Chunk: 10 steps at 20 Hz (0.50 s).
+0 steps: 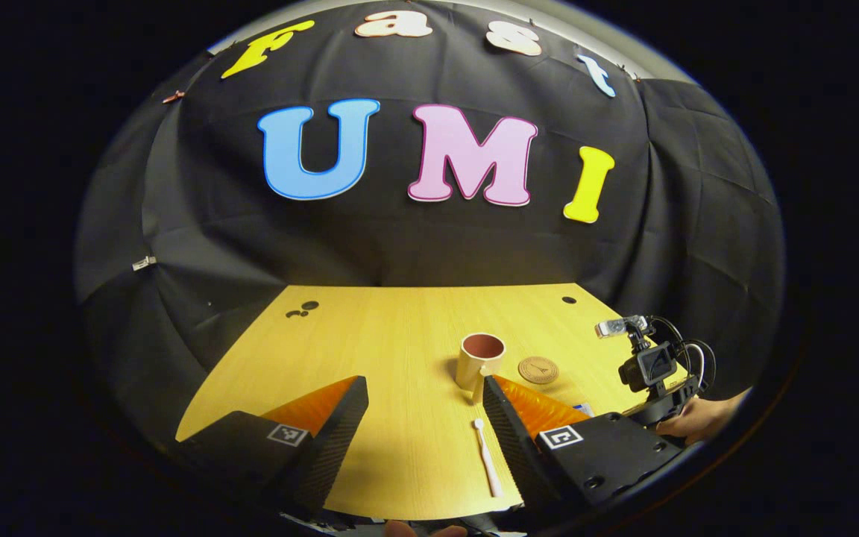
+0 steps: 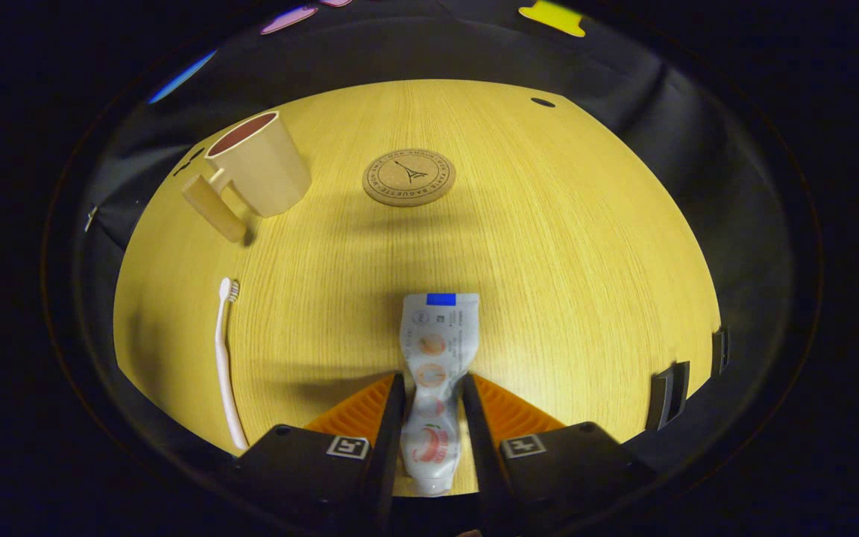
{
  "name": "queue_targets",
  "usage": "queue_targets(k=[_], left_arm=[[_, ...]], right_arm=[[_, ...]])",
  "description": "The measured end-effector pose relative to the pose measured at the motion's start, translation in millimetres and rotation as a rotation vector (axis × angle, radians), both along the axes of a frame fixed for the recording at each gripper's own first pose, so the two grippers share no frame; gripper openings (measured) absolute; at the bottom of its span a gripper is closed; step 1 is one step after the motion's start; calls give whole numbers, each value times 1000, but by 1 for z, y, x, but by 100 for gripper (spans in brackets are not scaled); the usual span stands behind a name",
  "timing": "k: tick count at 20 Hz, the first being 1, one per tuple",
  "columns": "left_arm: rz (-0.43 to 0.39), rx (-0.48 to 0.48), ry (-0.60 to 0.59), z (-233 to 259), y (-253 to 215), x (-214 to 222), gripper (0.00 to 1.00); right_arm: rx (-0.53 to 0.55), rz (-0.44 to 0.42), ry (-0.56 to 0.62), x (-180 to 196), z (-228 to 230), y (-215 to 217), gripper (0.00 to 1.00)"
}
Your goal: Put the toothbrush and toothpaste on the desktop into the cup, then pick up the cup and place it on the coaster on the desktop.
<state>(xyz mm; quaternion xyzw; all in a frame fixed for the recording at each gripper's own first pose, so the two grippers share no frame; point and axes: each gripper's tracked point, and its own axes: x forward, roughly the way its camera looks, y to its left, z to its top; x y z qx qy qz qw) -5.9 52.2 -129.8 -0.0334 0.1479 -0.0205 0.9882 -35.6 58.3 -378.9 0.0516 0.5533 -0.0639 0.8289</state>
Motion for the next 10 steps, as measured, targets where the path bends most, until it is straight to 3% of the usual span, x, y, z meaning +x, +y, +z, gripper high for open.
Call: queue_targets(k=[1,3,4,5,8,10], left_arm=[[-4,-2,18,-6,-6,3,96],[-16,0,61,-20,-17,9,96],[-19,1,88,-28,-23,12,96],[-26,-3,116,-36,-30,15,95],[-83,-59,210,-63,-62,20,90],[-77,-78,276,-82,-70,24,83]], right_arm=[[1,10,3,3,-5,-2,43],[11,65,6,2,-5,-1,33],[19,82,-4,4,-4,-1,40],[36,85,-6,2,-3,-1,27],[97,90,-39,4,3,-1,29],[122,116,-65,5,11,-3,28]])
